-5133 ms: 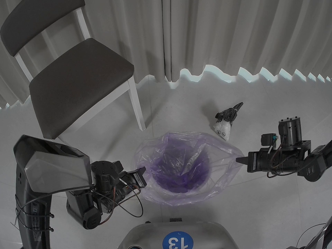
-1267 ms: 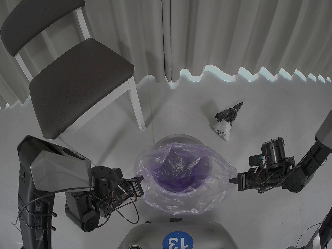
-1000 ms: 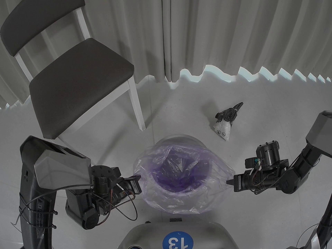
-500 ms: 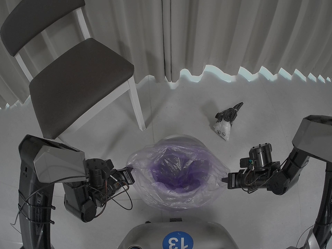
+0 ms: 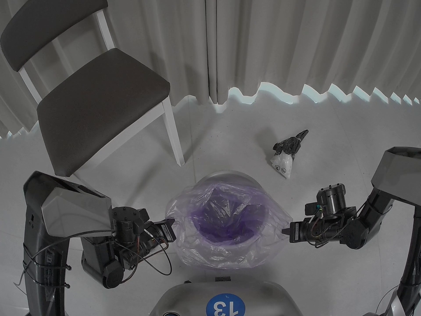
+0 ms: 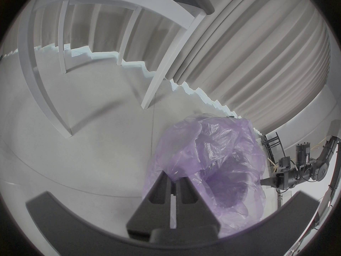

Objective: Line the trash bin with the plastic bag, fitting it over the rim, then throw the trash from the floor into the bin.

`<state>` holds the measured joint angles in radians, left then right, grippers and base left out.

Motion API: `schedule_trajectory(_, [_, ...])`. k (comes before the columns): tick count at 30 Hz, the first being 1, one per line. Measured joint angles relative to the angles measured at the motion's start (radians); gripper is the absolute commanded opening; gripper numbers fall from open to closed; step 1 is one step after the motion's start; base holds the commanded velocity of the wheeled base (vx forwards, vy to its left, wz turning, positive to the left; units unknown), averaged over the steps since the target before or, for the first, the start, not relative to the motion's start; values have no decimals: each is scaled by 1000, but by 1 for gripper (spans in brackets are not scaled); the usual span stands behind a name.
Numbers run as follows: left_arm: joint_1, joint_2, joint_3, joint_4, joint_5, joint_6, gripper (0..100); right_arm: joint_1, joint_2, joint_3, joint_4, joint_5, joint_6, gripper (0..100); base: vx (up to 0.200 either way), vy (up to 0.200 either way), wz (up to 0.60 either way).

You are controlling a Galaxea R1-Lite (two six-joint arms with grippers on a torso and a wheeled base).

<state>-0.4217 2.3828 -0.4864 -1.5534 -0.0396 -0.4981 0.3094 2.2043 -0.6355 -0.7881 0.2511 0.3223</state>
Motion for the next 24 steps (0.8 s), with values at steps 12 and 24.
schedule_trajectory(12, [-1,-15,9,0,1,1,0,0,-20,13,0,-4,-9,100,0,0,0])
schedule_trajectory(24, [-4,-14,8,0,3,2,0,-54,-135,73,17,-3,-144,100,0,0,0])
